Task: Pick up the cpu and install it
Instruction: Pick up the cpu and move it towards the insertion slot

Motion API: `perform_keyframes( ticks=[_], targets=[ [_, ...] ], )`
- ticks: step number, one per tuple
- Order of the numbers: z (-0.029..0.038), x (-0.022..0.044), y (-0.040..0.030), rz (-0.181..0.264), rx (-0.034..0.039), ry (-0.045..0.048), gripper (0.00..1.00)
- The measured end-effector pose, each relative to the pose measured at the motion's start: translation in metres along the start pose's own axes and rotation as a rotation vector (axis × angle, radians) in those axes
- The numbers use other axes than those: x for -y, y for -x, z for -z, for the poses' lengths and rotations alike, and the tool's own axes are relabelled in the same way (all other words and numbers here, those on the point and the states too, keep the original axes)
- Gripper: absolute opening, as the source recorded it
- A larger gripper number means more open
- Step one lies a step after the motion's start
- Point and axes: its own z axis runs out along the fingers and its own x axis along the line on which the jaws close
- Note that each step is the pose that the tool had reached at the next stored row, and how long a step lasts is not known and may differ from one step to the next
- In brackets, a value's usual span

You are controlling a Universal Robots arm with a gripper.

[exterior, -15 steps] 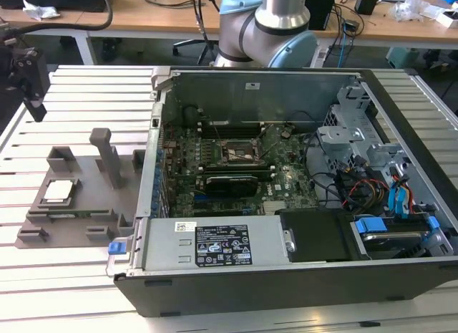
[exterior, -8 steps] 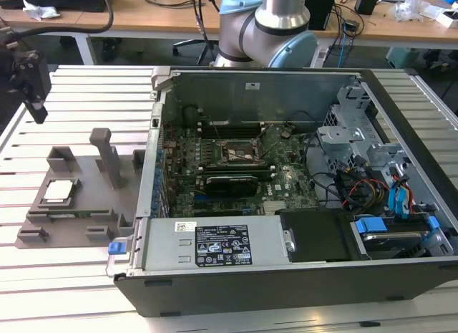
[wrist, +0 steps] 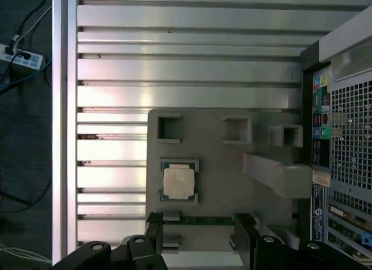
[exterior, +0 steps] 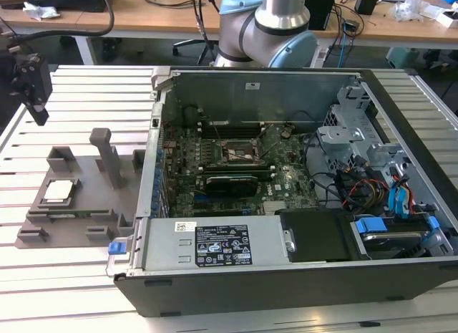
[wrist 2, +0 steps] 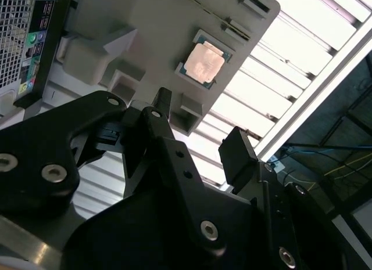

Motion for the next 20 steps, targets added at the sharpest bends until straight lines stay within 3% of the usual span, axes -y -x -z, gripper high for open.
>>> perform_keyframes(
  ticks=[20],
  targets=[
    [-0.0199,0.0,-0.0005,0.0,0.0,0.0,0.61]
  ],
)
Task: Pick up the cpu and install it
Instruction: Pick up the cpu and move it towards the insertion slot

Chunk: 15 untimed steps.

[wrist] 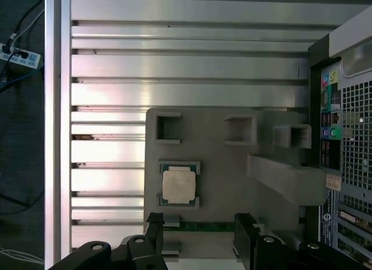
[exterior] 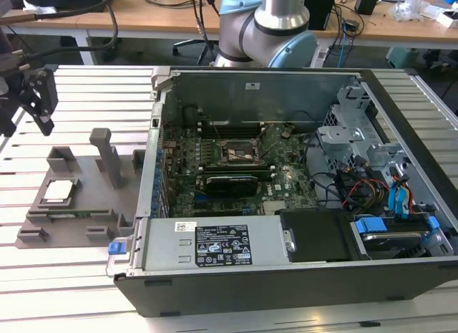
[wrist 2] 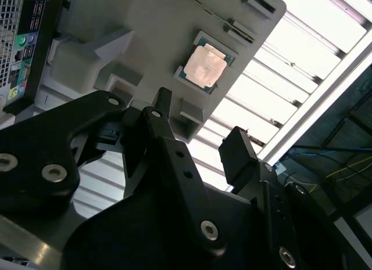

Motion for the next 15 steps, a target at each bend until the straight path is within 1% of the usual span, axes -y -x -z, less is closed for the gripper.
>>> perform_keyframes(
  ticks=[8,15],
  targets=[
    [-0.0049,0.0,-0.0001,0.0,0.0,0.0,0.61],
    [-0.0109,0.0,-0.0003,0.0,0.0,0.0,0.61]
  ],
)
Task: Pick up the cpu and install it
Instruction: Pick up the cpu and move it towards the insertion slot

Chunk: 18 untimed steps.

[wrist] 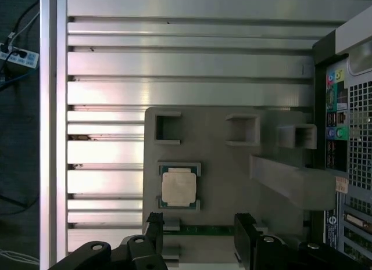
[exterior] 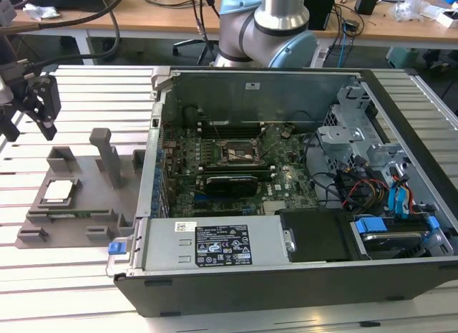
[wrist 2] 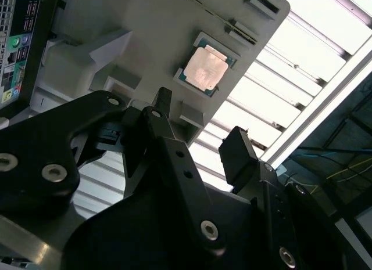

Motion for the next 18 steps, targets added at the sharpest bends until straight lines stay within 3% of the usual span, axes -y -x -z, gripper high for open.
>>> perform_keyframes(
  ticks=[18],
  targets=[
    [-0.0107,0.0,-0.0003,0.0,-0.0001,0.0,0.61]
  ],
)
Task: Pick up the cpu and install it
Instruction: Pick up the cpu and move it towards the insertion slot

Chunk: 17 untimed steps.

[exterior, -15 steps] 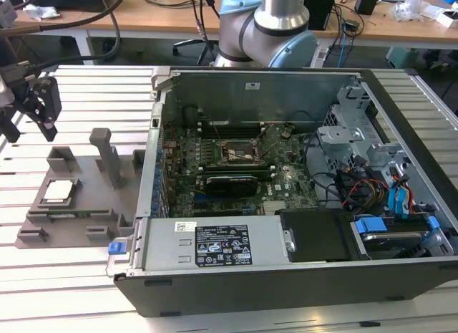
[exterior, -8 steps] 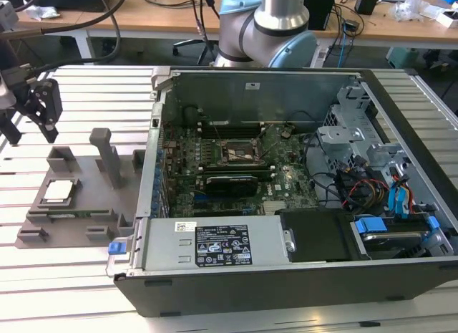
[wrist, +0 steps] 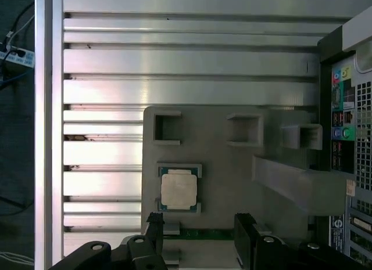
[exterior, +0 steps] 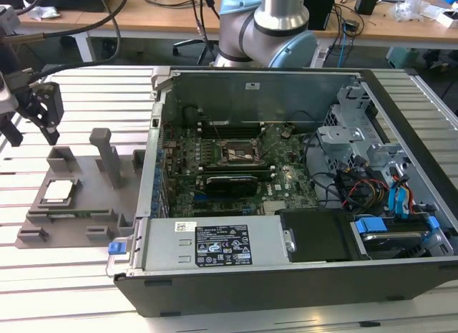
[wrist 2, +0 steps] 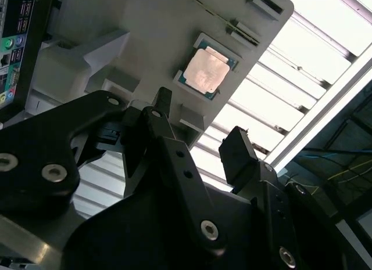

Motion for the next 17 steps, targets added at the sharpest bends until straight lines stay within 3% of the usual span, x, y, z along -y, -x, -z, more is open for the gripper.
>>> perform_keyframes(
  ticks=[17],
  targets=[
    [-0.0107,0.0,-0.0003,0.0,0.0,0.0,0.61]
  ],
)
